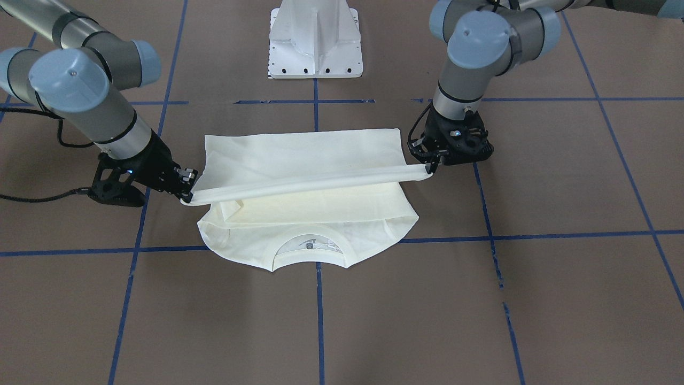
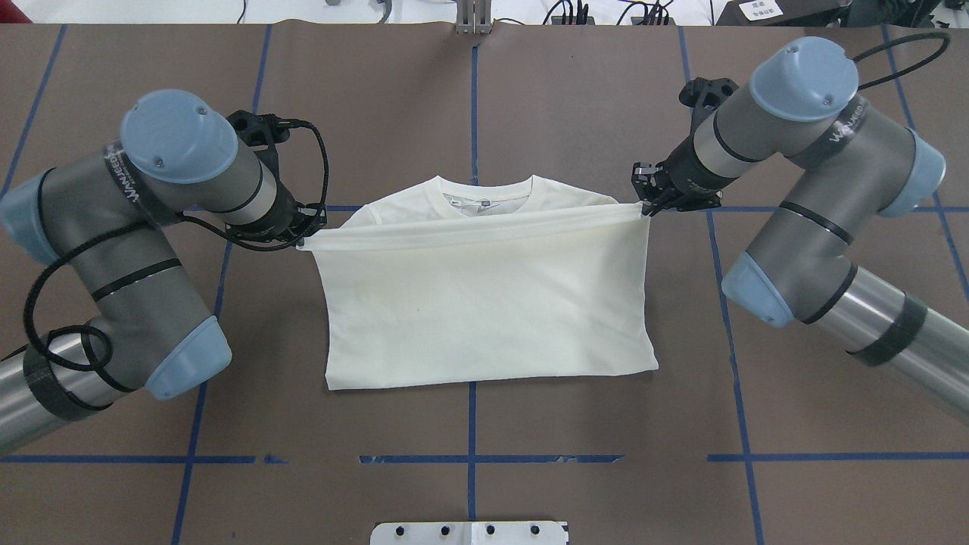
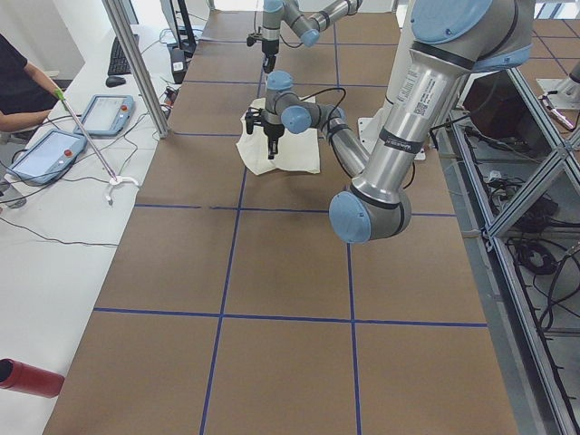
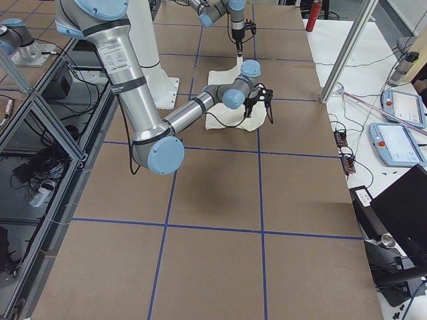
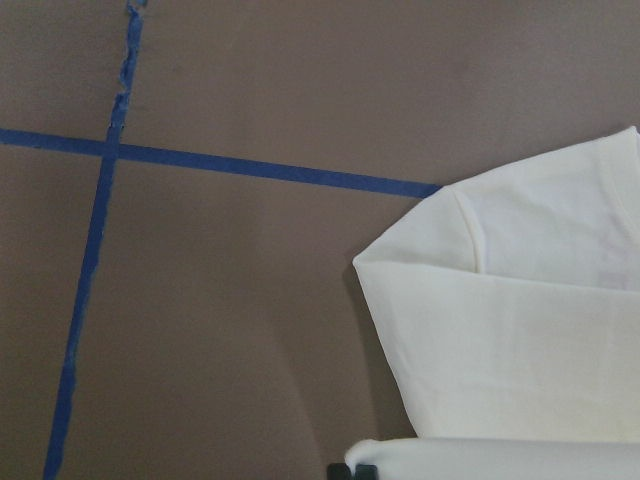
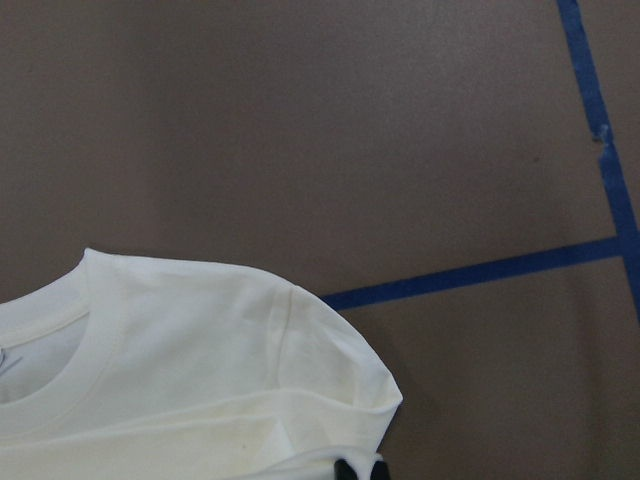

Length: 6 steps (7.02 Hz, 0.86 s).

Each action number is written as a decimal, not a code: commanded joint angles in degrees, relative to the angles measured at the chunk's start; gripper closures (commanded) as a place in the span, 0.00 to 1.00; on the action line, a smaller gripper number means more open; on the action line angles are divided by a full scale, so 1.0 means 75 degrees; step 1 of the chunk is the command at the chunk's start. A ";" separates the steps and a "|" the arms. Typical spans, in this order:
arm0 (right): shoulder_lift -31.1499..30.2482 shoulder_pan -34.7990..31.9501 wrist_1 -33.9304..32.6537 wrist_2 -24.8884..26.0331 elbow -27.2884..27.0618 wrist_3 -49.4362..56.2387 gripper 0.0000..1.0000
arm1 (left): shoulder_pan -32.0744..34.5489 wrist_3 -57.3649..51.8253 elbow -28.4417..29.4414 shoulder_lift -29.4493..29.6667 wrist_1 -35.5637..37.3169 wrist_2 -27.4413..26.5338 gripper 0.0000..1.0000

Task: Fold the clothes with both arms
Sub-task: 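Lay the hem down near the collar and open both grippers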

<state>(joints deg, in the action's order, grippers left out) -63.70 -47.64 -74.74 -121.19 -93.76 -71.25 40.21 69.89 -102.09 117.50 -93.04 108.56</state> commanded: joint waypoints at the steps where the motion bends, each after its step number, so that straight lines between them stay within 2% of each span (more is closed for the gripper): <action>1: 0.0535 -0.0022 0.0005 0.0022 0.0665 0.0031 1.00 | 0.0087 0.0033 0.0695 0.0257 -0.0484 -0.0095 1.00; 3: 0.1026 -0.0011 0.0005 0.0057 0.1237 0.0031 1.00 | 0.0087 0.0184 0.1769 0.0971 -0.0624 -0.0258 1.00; 4: 0.1121 0.0001 0.0179 0.0069 0.1507 0.0031 1.00 | 0.0076 0.0522 0.2298 0.1102 -0.1159 -0.0364 1.00; 6: 0.1111 -0.0011 0.1220 0.0057 0.2198 -0.0027 1.00 | 0.0076 0.0525 0.2443 0.1103 -0.1329 -0.0376 1.00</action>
<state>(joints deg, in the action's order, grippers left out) -55.49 -47.68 -69.52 -120.71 -80.11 -71.20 40.80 73.47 -84.82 125.51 -102.07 105.91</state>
